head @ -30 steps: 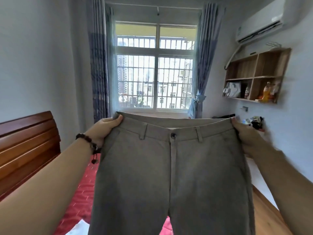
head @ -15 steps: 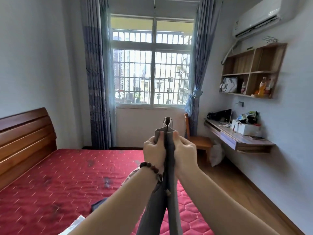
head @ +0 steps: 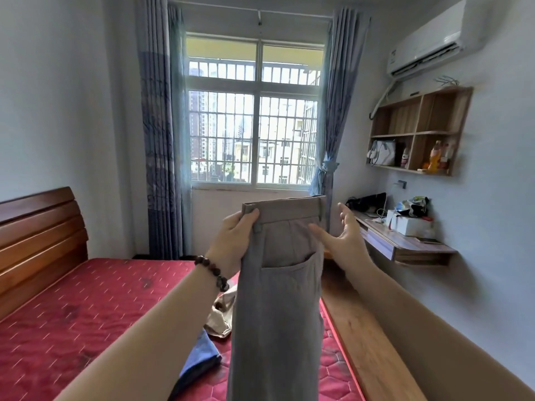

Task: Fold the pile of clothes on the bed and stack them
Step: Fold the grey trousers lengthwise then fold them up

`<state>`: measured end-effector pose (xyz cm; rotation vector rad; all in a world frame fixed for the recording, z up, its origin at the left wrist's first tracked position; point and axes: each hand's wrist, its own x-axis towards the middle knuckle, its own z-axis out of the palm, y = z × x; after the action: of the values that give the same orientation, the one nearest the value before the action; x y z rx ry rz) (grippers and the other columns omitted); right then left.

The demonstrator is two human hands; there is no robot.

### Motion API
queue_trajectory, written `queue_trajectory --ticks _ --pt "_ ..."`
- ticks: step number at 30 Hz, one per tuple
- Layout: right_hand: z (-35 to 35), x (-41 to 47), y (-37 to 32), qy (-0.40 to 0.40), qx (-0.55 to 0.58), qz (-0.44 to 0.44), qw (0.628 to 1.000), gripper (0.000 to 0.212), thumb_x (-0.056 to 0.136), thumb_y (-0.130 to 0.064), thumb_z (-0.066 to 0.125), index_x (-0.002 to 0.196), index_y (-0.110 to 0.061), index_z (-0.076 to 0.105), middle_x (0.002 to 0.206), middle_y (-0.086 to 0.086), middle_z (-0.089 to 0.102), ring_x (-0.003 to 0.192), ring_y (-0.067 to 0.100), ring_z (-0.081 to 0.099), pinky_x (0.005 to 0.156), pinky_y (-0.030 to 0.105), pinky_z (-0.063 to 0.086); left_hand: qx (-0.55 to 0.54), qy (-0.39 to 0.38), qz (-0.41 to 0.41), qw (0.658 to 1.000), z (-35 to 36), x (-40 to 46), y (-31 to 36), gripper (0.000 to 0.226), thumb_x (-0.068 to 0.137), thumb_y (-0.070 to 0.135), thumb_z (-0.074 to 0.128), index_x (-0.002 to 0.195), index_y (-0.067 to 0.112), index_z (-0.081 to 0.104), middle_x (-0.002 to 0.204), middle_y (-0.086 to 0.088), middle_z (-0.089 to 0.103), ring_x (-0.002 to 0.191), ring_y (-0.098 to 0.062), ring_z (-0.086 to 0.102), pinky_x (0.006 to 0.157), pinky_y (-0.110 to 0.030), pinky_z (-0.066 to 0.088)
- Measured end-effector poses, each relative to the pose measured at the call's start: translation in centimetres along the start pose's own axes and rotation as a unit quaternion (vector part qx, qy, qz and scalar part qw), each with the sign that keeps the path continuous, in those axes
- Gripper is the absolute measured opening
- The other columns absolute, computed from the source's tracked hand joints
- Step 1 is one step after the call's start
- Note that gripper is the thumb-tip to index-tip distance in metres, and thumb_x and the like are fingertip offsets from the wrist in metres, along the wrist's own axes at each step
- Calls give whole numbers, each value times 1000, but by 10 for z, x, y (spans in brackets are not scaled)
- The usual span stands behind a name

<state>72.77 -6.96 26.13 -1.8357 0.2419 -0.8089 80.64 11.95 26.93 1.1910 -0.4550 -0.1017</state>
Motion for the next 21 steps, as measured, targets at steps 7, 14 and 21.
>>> queue_trajectory --ticks 7,14,21 --pt "-14 -2 -7 -115 245 59 961 22 74 -10 79 94 -9 70 90 6 75 80 17 72 65 25 58 -4 -31 -5 999 -21 12 22 20 96 29 57 96 13 69 91 -8 71 81 -21 67 83 -40 55" --pt "-6 5 -16 -31 181 -23 983 17 78 -17 79 93 -15 72 89 -1 76 85 17 71 75 29 57 84 -15 50 995 -26 3 12 10 85 10 70 95 7 71 92 -8 73 85 -21 67 78 -30 58" --pt "-40 -12 17 -167 19 58 984 29 70 -13 84 93 -21 69 94 -4 74 82 5 70 66 17 54 61 4 92 994 -16 11 16 4 88 11 68 89 11 71 86 -3 73 83 -19 67 71 -27 56"
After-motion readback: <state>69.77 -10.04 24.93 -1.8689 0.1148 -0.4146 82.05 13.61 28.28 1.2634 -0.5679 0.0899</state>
